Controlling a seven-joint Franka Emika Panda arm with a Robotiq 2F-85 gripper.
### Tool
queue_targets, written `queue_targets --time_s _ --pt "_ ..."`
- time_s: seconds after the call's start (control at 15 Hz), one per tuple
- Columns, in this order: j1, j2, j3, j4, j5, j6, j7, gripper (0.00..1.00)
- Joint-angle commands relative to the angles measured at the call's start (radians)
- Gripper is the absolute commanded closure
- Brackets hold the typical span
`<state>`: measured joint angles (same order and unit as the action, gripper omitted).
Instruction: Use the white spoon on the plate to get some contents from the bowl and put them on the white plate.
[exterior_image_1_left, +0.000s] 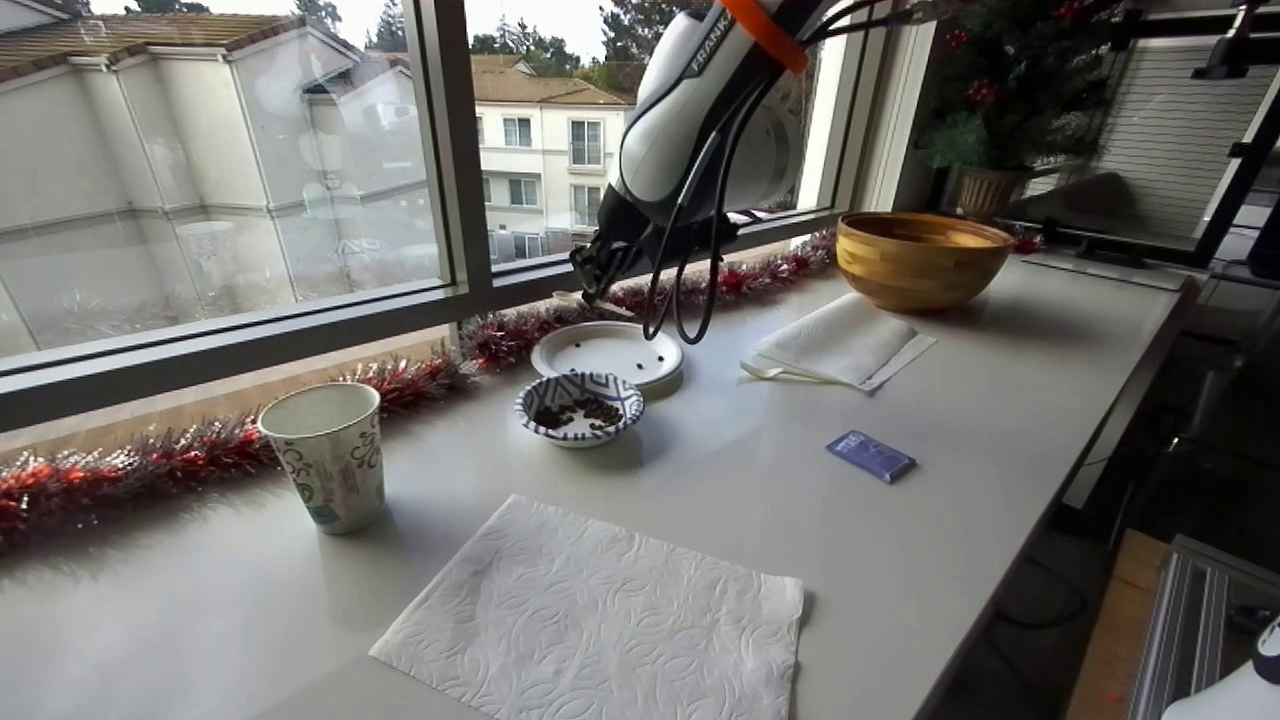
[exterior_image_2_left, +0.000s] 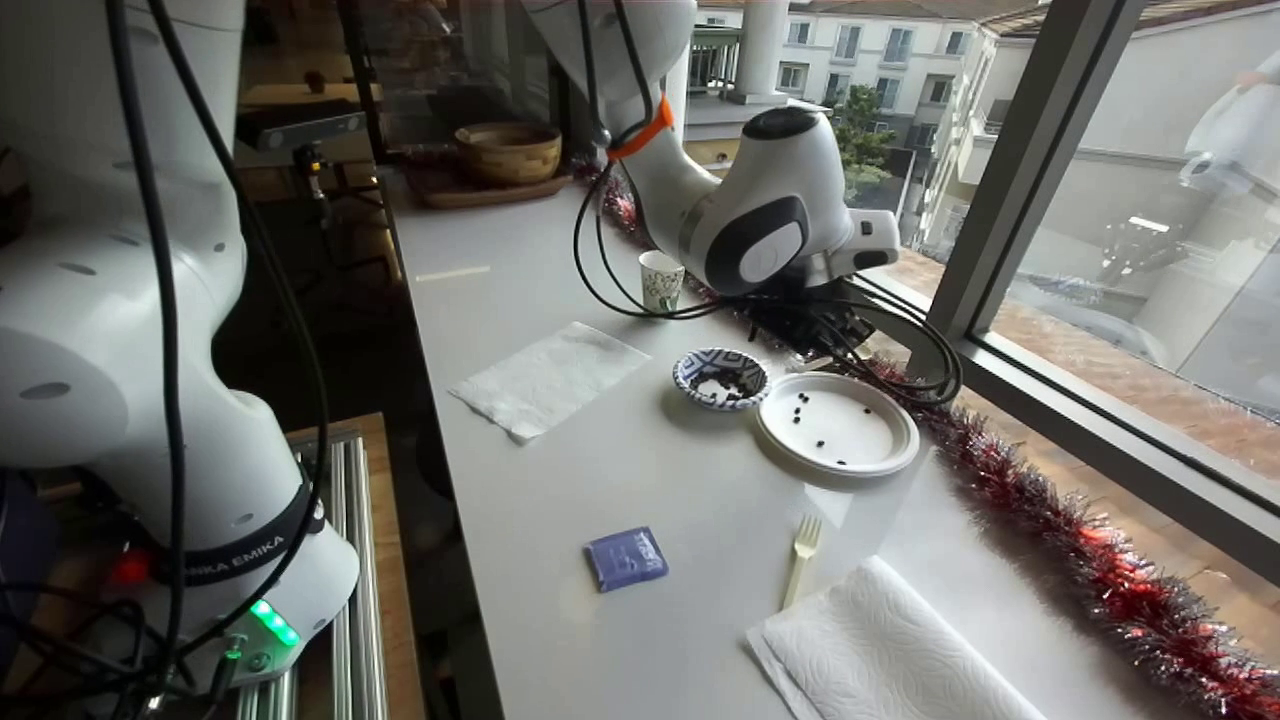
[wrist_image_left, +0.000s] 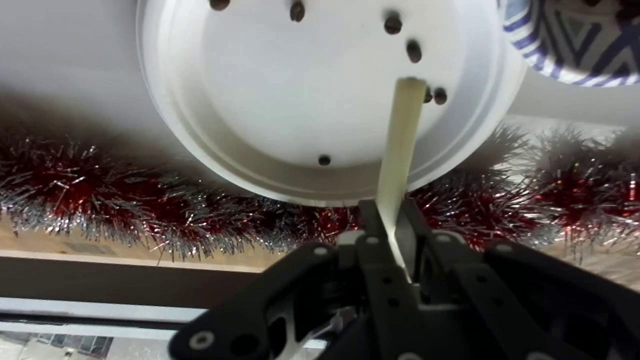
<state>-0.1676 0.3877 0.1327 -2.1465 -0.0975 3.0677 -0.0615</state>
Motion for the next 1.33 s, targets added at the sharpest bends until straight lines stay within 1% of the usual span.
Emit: queue_targets --time_s 0.0,0.07,0.13,0.33,0.47,0.6,0.73,0.8,0.93,1.07,1.13,1.2,1.27 --pt "-0.082 -0.097 0.145 -0.037 0.104 -0.248 -0.041 0.97" --pt "-0.095 -0.107 0.173 -0.029 0.142 -0.321 -0.055 0.97" --pt "-0.051 -0.119 0.145 -0.021 0.224 -0.395 -0.097 0.97" --pt "0.000 -0.140 0.100 -0.002 0.294 -0.566 -0.101 0.97" --pt "0.026 -0.143 0.071 0.007 0.319 -0.650 -0.096 0.97" --pt "0.037 -0.139 0.054 0.018 0.359 -0.723 -0.105 0.97" --pt "0.031 -0.117 0.044 0.039 0.444 -0.767 -0.123 0.97" --pt "0.065 -0.128 0.023 0.012 0.385 -0.713 -0.097 0.87" --pt "0.061 -0.126 0.015 0.017 0.418 -0.735 -0.107 0.87" --pt "0.061 -0.125 0.013 0.019 0.424 -0.738 -0.108 0.87" --pt "0.061 -0.125 0.013 0.019 0.424 -0.738 -0.108 0.97" --pt "0.057 -0.118 0.019 0.025 0.454 -0.753 -0.131 0.97" --pt "0.063 -0.109 0.018 0.024 0.461 -0.756 -0.138 0.97"
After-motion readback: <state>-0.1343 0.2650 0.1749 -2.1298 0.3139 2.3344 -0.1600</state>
